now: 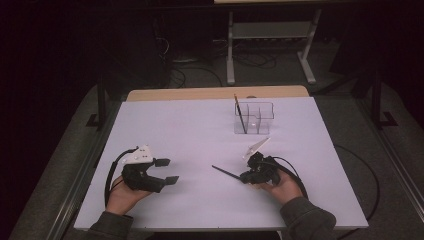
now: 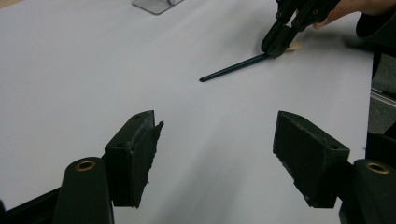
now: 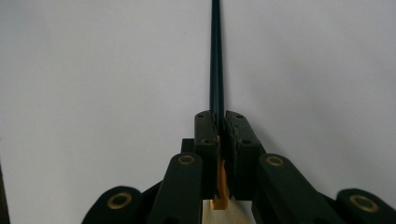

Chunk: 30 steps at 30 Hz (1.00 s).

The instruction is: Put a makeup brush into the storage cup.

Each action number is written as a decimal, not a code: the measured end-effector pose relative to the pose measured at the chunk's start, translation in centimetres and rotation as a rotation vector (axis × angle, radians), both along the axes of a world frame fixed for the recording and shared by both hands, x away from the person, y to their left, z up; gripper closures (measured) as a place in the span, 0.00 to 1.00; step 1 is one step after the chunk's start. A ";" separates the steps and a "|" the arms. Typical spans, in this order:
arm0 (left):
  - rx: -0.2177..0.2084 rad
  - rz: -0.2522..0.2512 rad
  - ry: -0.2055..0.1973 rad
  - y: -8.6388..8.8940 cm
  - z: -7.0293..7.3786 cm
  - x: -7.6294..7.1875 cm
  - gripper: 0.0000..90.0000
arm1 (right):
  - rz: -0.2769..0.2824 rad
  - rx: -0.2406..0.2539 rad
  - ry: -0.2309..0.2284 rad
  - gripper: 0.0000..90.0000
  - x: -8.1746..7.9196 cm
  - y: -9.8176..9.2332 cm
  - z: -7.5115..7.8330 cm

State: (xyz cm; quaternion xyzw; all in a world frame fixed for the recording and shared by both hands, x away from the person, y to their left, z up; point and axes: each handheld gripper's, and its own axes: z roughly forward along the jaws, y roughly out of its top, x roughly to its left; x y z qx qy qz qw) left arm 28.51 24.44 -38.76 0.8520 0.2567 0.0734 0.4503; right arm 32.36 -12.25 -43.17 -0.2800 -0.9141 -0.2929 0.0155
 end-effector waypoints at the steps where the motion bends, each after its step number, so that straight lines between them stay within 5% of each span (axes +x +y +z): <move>1: 0.006 -0.008 -0.004 -0.1 0.0 0.1 0.33 | 0.001 0.007 0.003 0.93 0.0 -0.1 0.1; 7: 0.004 -0.018 0.000 -0.4 0.1 0.0 0.33 | 0.038 0.004 0.007 0.93 0.4 0.0 0.3; 30: 0.012 -0.078 0.006 -0.9 1.3 0.2 0.35 | 0.211 0.032 0.005 0.93 1.3 2.0 4.8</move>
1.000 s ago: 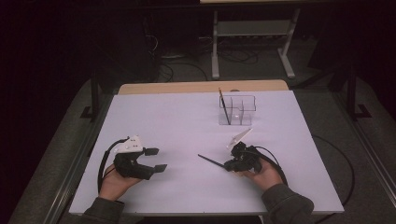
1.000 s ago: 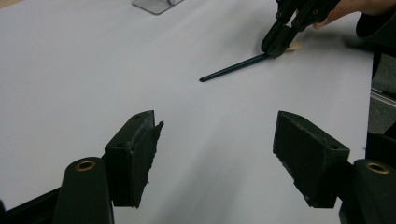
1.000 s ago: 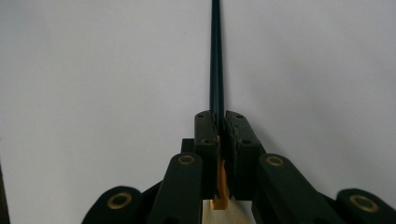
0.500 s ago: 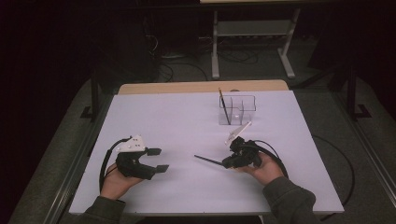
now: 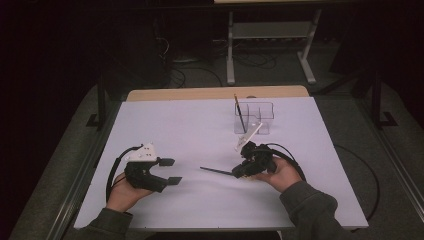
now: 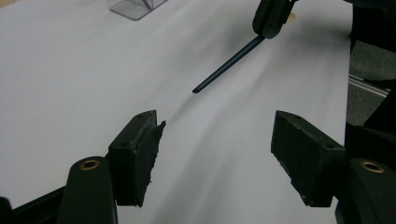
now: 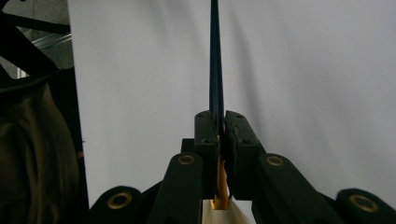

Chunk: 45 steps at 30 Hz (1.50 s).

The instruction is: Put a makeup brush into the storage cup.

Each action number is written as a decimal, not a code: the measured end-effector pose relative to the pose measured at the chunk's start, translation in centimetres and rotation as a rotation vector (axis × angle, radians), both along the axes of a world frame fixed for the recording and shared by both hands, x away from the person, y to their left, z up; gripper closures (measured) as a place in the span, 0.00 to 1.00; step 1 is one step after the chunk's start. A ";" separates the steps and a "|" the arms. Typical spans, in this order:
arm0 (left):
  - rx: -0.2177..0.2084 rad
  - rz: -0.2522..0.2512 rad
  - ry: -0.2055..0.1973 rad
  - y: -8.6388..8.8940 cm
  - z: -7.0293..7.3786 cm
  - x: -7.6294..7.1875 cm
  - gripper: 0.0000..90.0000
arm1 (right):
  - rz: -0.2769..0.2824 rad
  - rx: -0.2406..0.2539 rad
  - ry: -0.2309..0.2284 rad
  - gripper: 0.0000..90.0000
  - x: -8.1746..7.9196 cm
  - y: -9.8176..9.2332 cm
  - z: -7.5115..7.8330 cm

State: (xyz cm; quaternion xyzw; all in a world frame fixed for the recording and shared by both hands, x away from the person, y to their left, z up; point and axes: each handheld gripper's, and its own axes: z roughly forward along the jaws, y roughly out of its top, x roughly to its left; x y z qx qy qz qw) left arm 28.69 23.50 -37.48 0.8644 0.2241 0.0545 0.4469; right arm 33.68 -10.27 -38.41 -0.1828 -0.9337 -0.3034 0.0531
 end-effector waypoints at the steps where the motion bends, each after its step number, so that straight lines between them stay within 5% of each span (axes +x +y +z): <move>1: 0.007 -0.007 -0.004 -0.1 0.2 0.0 0.36 | 0.007 0.003 0.004 0.93 0.0 0.1 0.2; 32: 0.124 -0.203 -0.022 -4.7 4.1 0.4 0.41 | 0.212 0.019 -0.014 0.93 -0.6 3.4 4.9; 45: 0.177 -0.302 0.010 -6.3 3.9 0.5 0.59 | 0.264 0.028 -0.018 0.93 -1.1 4.5 5.7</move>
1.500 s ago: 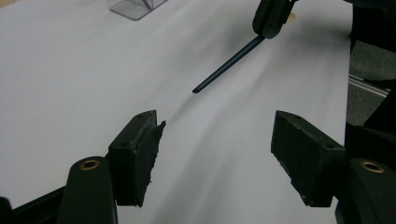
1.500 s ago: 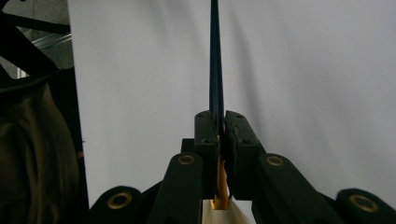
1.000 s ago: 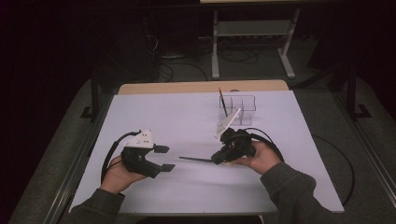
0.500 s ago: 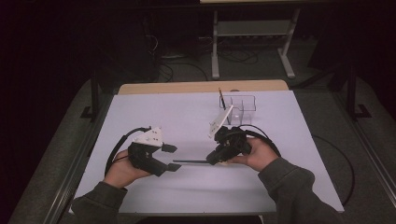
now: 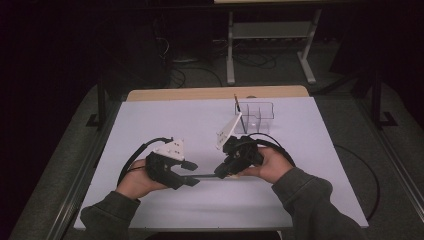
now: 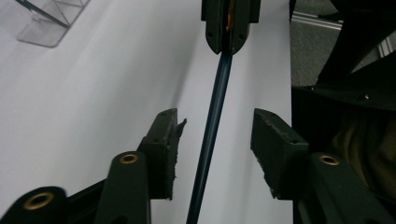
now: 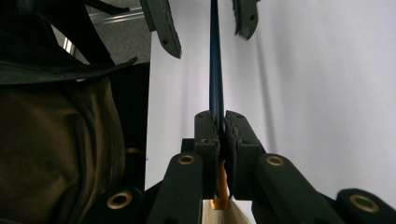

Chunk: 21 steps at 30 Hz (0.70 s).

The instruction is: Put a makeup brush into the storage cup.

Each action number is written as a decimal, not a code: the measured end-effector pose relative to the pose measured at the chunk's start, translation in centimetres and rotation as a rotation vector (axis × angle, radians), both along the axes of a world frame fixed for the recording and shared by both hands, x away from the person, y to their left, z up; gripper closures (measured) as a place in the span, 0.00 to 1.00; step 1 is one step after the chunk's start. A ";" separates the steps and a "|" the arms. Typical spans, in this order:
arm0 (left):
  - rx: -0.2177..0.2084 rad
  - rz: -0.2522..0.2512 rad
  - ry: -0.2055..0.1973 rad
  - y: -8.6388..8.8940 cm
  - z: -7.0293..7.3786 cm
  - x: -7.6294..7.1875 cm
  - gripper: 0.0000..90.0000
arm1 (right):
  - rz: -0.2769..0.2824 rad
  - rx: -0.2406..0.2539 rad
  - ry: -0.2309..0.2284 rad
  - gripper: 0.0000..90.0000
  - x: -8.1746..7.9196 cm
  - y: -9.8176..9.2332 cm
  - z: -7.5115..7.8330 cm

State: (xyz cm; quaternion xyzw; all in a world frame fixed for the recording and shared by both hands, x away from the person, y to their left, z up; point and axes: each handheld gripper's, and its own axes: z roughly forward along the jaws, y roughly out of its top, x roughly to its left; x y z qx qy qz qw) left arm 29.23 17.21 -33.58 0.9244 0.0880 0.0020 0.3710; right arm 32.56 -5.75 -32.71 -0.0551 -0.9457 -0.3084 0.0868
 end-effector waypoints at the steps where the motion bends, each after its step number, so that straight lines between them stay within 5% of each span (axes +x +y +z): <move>1: 0.004 -0.005 0.004 -0.1 0.0 0.0 0.60 | 0.003 0.000 -0.005 0.93 0.0 0.0 0.0; 21: 0.039 -0.079 0.063 -0.9 -0.7 0.2 0.83 | 0.035 -0.001 -0.017 0.93 -0.9 0.9 0.2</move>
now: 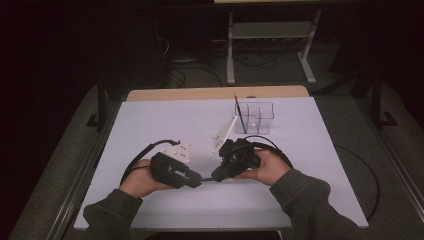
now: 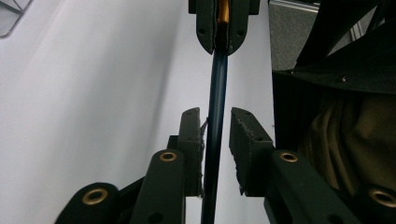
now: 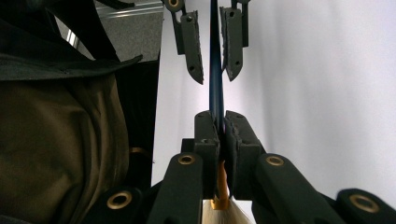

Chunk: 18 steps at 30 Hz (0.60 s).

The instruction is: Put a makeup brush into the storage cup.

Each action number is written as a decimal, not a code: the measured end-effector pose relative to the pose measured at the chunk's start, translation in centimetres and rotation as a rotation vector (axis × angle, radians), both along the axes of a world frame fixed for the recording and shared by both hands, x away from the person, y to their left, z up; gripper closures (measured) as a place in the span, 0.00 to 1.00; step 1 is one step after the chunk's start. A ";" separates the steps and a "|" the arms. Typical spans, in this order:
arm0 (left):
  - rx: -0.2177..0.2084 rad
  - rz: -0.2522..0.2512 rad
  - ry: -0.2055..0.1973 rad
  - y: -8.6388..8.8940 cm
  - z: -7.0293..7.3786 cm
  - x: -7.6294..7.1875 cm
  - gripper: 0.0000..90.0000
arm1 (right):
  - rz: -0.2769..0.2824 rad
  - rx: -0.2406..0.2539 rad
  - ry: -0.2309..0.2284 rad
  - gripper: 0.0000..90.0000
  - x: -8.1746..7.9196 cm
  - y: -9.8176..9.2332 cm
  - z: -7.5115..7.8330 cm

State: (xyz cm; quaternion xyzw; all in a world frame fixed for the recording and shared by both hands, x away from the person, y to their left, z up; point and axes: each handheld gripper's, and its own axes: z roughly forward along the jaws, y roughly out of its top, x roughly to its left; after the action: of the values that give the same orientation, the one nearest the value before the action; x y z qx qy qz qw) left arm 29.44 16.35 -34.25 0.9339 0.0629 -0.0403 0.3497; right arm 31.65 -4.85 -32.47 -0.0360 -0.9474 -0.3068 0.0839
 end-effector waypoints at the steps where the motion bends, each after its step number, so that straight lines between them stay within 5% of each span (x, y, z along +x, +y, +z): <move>1: 0.004 -0.007 0.003 0.0 0.0 0.0 0.84 | 0.004 0.000 -0.002 0.93 0.0 0.0 0.0; 15: 0.026 -0.061 0.001 0.0 -0.3 -0.3 0.93 | 0.032 0.036 -0.009 0.91 -0.4 -0.1 -0.5; 18: 0.024 -0.064 -0.004 0.2 -0.4 -0.3 0.93 | 0.022 0.051 0.004 0.83 -0.4 -0.3 -0.6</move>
State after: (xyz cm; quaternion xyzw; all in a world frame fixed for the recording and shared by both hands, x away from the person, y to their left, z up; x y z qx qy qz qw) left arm 29.10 16.51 -34.62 0.9396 0.0328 -0.0487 0.3373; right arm 31.29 -5.11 -33.08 -0.0239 -0.9395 -0.3297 0.0903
